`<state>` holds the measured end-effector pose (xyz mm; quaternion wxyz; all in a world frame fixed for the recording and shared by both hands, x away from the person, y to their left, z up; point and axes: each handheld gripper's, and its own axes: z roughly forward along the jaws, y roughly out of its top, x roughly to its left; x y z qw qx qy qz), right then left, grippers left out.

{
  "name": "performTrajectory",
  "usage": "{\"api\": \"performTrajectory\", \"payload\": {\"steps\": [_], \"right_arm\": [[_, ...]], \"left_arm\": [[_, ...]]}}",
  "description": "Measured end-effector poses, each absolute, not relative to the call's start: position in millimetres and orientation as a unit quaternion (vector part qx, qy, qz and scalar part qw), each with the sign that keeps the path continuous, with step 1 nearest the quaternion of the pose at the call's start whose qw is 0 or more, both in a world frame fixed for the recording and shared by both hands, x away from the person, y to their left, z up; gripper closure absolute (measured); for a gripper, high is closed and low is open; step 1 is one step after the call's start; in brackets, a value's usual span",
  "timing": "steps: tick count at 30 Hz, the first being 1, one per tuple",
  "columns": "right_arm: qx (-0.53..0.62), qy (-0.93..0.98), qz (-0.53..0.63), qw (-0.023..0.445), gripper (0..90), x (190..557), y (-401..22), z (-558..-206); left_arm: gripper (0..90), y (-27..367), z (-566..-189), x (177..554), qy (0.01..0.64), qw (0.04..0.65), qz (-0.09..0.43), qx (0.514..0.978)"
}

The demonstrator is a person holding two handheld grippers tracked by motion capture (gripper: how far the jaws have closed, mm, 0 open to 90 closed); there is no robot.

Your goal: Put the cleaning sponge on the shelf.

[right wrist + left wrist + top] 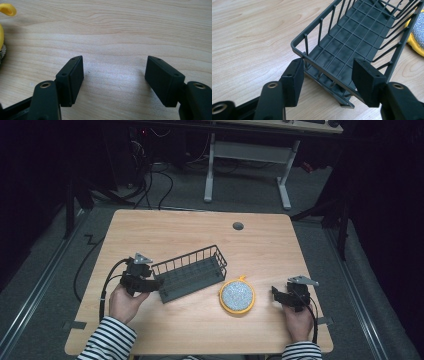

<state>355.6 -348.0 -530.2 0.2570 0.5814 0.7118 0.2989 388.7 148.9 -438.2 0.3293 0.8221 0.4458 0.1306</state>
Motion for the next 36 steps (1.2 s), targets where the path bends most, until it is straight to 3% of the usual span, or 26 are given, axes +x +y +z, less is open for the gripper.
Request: {"api": "performTrajectory", "payload": {"steps": [14, 36], "right_arm": [[0.581, 0.712, 0.299, 0.257, 31.5, 356, -348, -530], [0.581, 0.712, 0.299, 0.257, 31.4, 356, -348, -530]], "left_arm": [[29.5, 164, -425, 386, 0.454, 0.372, 0.141, 0.797], [28.9, 223, -451, 370, 0.515, 0.38, 0.164, 0.751]]}}
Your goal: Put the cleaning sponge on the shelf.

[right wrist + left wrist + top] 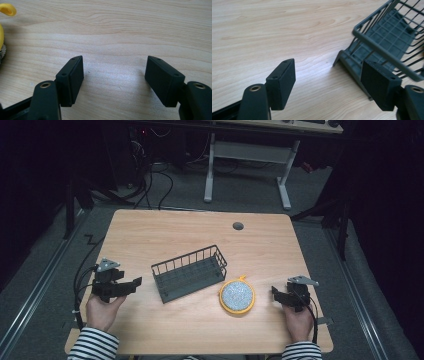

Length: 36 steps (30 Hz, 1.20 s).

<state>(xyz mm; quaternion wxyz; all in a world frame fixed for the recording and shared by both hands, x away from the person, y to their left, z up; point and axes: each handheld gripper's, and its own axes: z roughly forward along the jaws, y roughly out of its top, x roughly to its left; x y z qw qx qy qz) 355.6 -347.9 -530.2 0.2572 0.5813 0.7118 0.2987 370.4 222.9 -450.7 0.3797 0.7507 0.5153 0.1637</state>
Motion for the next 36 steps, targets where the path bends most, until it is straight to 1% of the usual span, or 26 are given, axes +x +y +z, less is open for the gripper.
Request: {"api": "performTrajectory", "payload": {"steps": [16, 27, 36], "right_arm": [[0.582, 0.711, 0.299, 0.257, 31.4, 356, -347, -530], [0.582, 0.711, 0.298, 0.257, 31.4, 356, -348, -530], [0.582, 0.711, 0.298, 0.257, 31.4, 356, -347, -530]], "left_arm": [[29.3, 235, -484, 367, 0.543, 0.376, 0.163, 0.733], [29.4, 230, -503, 371, 0.544, 0.353, 0.188, 0.738], [29.9, 226, -511, 379, 0.548, 0.35, 0.197, 0.734]]}}
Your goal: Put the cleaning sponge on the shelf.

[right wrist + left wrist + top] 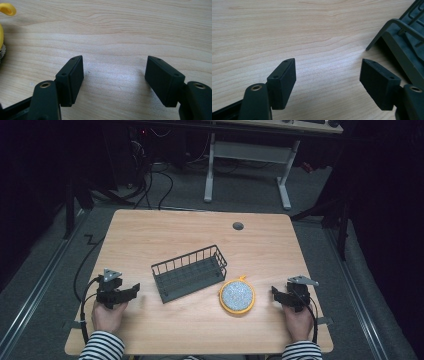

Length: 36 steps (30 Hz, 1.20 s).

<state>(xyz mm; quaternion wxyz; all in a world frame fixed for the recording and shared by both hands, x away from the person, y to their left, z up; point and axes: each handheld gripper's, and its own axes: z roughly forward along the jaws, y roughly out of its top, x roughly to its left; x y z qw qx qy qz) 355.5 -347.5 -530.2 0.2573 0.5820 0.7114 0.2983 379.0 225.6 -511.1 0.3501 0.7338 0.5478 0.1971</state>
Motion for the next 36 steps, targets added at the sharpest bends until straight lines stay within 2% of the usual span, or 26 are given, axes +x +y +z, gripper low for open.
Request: {"api": "performTrajectory", "payload": {"steps": [28, 36], "right_arm": [[0.581, 0.712, 0.299, 0.257, 31.5, 356, -347, -530], [0.582, 0.711, 0.301, 0.255, 32.4, 356, -348, -530]], "left_arm": [[30.1, 218, -532, 395, 0.545, 0.324, 0.21, 0.744], [29.6, 218, -537, 391, 0.532, 0.333, 0.23, 0.744]]}}
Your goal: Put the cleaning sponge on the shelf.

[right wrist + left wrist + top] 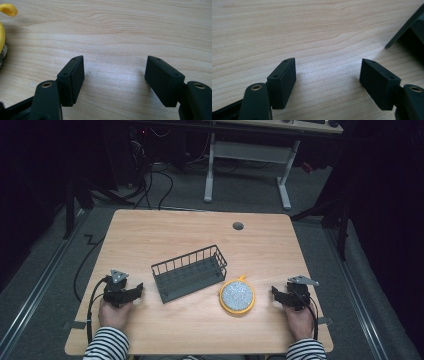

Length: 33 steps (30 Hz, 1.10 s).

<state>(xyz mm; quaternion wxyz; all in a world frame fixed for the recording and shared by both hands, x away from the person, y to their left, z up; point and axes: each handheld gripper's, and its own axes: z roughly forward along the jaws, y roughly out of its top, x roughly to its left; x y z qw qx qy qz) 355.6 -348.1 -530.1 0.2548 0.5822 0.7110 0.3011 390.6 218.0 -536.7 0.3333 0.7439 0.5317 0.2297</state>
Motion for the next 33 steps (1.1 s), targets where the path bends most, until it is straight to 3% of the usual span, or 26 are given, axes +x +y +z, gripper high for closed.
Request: {"api": "performTrajectory", "payload": {"steps": [23, 33], "right_arm": [[0.566, 0.741, 0.294, 0.209, 38.4, 347, -331, -506], [0.53, 0.764, 0.312, 0.197, 36.0, 341, -305, -489]], "left_arm": [[29.1, 218, -537, 391, 0.539, 0.335, 0.231, 0.738], [28.7, 218, -537, 391, 0.539, 0.332, 0.234, 0.738]]}}
